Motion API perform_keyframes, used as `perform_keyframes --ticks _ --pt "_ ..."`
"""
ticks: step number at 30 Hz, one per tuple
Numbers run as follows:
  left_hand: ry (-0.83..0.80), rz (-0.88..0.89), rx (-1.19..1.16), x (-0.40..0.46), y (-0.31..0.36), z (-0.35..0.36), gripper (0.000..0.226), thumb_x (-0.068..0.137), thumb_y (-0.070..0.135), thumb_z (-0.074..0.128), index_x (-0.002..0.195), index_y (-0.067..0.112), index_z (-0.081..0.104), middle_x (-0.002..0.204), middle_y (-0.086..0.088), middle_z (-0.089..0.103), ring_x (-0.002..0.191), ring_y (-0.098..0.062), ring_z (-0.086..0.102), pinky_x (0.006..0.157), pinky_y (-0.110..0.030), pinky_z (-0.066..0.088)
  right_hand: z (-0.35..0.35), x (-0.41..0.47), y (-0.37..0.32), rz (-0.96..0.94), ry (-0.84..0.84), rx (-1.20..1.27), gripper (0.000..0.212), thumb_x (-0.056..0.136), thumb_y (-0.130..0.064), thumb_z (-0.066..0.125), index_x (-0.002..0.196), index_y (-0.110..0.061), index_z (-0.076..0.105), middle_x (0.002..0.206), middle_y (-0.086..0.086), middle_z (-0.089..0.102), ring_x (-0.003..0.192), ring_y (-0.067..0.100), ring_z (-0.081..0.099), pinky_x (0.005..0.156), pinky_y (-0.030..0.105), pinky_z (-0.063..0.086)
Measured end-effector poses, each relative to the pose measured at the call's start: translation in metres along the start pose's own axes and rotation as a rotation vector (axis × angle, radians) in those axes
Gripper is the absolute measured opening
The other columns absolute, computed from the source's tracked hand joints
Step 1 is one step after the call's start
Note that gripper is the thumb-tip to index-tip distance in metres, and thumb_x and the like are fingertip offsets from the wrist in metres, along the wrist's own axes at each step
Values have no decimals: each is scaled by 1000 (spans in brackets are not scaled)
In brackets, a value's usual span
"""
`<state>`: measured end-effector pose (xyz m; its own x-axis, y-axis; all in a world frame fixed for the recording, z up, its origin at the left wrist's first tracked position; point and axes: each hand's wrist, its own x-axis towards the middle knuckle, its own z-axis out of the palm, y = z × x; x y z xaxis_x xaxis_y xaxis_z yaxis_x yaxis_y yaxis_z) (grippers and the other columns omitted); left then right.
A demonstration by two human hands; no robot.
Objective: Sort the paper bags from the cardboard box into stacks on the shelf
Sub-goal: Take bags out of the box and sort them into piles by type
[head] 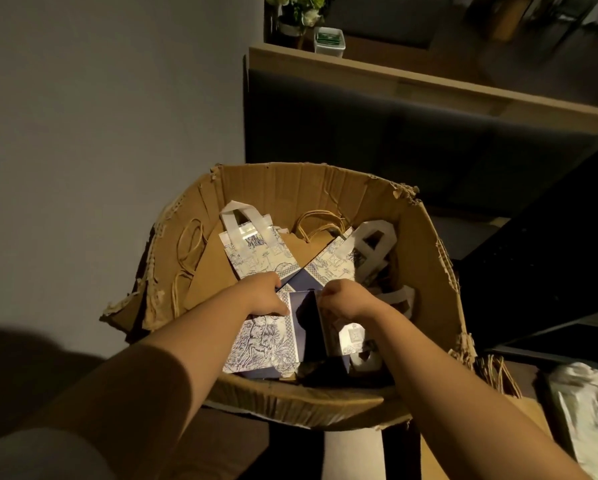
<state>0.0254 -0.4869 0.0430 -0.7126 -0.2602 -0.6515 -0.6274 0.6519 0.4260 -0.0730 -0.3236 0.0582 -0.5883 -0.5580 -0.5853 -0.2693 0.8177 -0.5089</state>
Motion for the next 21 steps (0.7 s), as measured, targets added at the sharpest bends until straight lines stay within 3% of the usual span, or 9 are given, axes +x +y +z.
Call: perform_keyframes --ticks 3,6,8,9,12,14,16,18,21 --pt "-33 27 -3 -1 4 -7 84 82 41 74 149 13 33 152 -8 37 133 -29 42 103 -37 40 -5 -2 -5 -92 66 27 21 92 -16 53 100 -1 65 96 19 68 81 29 61 79 44 53" --pt "-85 49 -70 -3 -3 -21 66 83 35 73 141 17 46 145 -6 47 125 -27 51 100 -36 43 -6 -12 -11 -168 73 127 15 91 -16 55 97 -5 63 90 15 68 82 33 65 78 45 55" --pt "-64 65 -192 -5 -13 -30 53 84 32 72 132 16 55 137 -8 55 117 -26 57 100 -39 46 -6 -19 -14 -166 -36 260 12 92 -13 55 93 -3 62 82 19 67 69 30 66 68 40 56" --pt "-36 53 -238 -6 -19 -34 57 84 34 72 136 16 52 142 -8 51 122 -26 53 105 -41 43 -5 -22 -15 -142 -131 309 12 94 -12 55 92 -3 62 77 19 65 61 26 65 61 35 54" --pt "67 -6 -252 -10 -29 -41 66 86 43 68 142 15 47 149 -8 43 131 -27 45 110 -40 36 -2 -23 -14 -90 -277 85 24 95 -22 57 91 -1 66 74 10 65 64 21 62 59 27 52" --pt "177 -20 -248 -12 -28 -43 56 85 46 68 128 10 60 133 -12 58 116 -29 57 99 -38 45 0 -17 -10 -97 -196 -129 27 94 -25 57 92 1 64 81 10 60 75 24 58 63 33 48" --pt "303 -43 -293 -18 -25 -45 52 85 47 68 114 4 66 116 -14 65 102 -29 62 79 -32 47 2 -9 -4 -51 -101 -137 30 92 -21 57 98 8 60 93 22 60 85 34 58 63 35 43" --pt "362 -47 -416 -22 -27 -44 47 87 45 67 104 2 67 102 -11 66 89 -27 62 68 -29 42 3 1 1 1 -57 -89 41 90 -21 59 116 9 54 114 29 59 95 40 58 66 37 42" --pt "383 5 -647 -32 -29 -43 30 92 34 64 109 11 69 106 -9 70 94 -28 66 81 -36 50 5 10 8 70 -83 -55 72 82 -32 70 140 -6 37 133 18 48 109 33 54 85 39 50"
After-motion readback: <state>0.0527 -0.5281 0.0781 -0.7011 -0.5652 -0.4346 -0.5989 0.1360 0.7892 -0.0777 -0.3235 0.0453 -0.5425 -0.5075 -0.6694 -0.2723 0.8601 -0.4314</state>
